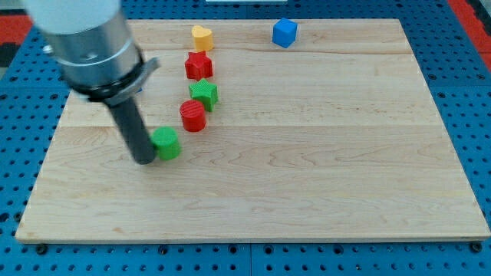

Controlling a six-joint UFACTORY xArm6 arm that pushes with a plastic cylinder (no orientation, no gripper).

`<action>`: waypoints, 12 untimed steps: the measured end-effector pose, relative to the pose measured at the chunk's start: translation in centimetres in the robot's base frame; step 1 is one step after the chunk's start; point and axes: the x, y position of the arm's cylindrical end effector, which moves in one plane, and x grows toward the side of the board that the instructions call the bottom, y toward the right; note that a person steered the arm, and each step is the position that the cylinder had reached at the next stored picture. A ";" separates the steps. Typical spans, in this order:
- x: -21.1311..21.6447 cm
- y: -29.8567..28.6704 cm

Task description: Slide the blue triangle to the center left

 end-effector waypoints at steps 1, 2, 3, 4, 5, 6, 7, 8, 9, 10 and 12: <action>0.7 -0.4; -2.3 -9.1; -10.3 -12.0; -17.3 -10.0; -17.7 -2.6; -14.1 -2.7; -17.5 -4.3; -18.4 -8.0; -15.7 -7.7; -12.1 -3.6; -14.8 -5.6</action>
